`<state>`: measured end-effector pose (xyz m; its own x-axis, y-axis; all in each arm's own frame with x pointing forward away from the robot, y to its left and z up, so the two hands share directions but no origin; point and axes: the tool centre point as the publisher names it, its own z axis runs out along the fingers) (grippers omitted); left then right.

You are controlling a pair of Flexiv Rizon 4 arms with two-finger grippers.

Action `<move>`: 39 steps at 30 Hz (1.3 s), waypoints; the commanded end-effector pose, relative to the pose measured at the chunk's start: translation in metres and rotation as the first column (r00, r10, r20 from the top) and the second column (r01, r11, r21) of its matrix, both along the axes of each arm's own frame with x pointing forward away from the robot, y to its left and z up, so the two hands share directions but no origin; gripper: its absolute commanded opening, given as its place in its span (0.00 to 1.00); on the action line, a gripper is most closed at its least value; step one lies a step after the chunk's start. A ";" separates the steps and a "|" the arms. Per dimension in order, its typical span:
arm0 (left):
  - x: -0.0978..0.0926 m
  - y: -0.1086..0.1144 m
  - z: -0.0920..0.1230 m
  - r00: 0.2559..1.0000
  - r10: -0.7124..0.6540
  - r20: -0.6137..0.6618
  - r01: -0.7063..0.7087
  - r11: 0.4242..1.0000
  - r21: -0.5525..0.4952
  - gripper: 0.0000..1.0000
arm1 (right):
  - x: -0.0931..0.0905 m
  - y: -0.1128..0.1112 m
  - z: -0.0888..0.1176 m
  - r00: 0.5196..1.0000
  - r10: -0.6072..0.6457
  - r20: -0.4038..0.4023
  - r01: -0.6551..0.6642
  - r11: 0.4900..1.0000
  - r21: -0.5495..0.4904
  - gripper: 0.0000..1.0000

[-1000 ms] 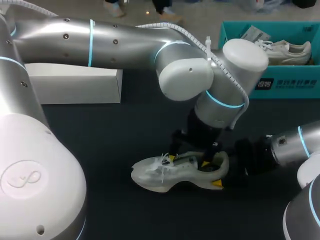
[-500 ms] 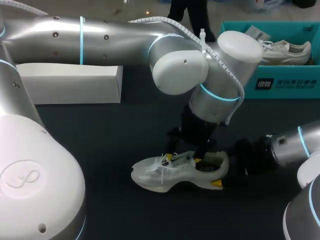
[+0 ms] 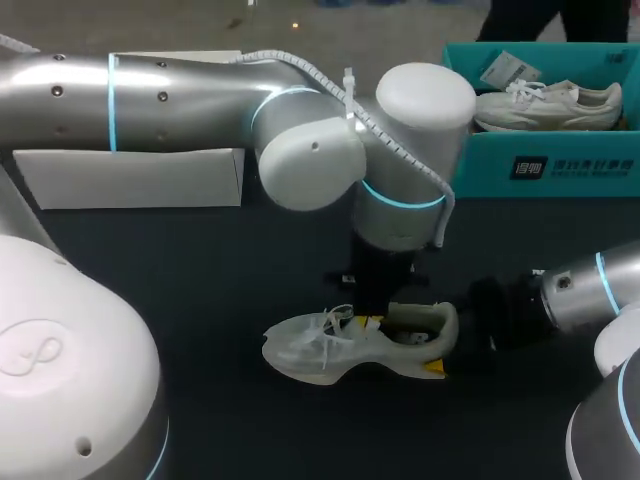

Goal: Take the shoe out of the shoebox, open the shoe tongue, remove and reinsert the insole, then place the shoe into the shoebox

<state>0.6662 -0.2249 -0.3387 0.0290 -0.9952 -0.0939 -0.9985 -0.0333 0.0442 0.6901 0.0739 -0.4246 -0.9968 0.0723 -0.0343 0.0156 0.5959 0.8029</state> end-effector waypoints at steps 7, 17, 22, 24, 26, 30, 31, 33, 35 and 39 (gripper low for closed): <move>-0.017 0.049 0.013 0.985 0.083 0.149 -0.015 0.914 -0.406 0.00 | 0.000 0.004 -0.005 1.000 -0.002 0.001 0.002 1.000 -0.002 0.00; -0.018 0.089 0.008 0.975 0.171 0.143 -0.096 0.900 -0.425 0.00 | 0.000 0.004 -0.005 1.000 -0.002 0.001 0.002 1.000 -0.002 0.00; -0.012 0.108 0.005 0.971 0.209 0.119 -0.153 0.919 -0.363 0.00 | 0.000 0.004 -0.005 1.000 -0.002 0.001 0.002 1.000 -0.002 0.00; -0.009 0.112 0.002 0.971 0.215 0.104 -0.169 0.927 -0.336 0.00 | 0.000 0.004 -0.005 1.000 -0.002 0.001 0.002 1.000 -0.002 0.00; -0.006 0.115 -0.003 0.970 0.226 0.091 -0.186 0.929 -0.321 0.00 | 0.000 0.004 -0.005 1.000 -0.002 0.001 0.002 1.000 -0.002 0.00; -0.003 0.120 -0.012 0.965 0.256 0.058 -0.232 0.935 -0.269 0.00 | 0.000 0.004 -0.005 1.000 -0.002 0.001 0.002 1.000 -0.002 0.00; -0.002 0.121 -0.014 0.964 0.261 0.050 -0.240 0.936 -0.258 0.00 | 0.000 0.004 -0.005 1.000 -0.002 0.001 0.002 1.000 -0.002 0.00; 0.000 0.120 -0.015 0.966 0.253 0.051 -0.231 0.936 -0.266 0.00 | 0.000 0.004 -0.005 1.000 -0.002 0.001 0.002 1.000 -0.002 0.00; 0.002 0.115 -0.013 0.971 0.233 0.050 -0.212 0.941 -0.264 0.11 | 0.000 0.004 -0.005 1.000 -0.002 0.001 0.002 1.000 -0.002 0.00; 0.004 0.108 -0.003 0.982 0.176 0.064 -0.151 0.947 -0.284 1.00 | 0.000 0.004 -0.005 1.000 -0.002 0.001 0.002 1.000 -0.002 0.00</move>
<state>0.6682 -0.1144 -0.3462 0.2062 -0.9598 0.1904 -0.9771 -0.2124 -0.0126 0.6902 0.0751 -0.4247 -0.9968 0.0723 -0.0343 0.0156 0.5959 0.8029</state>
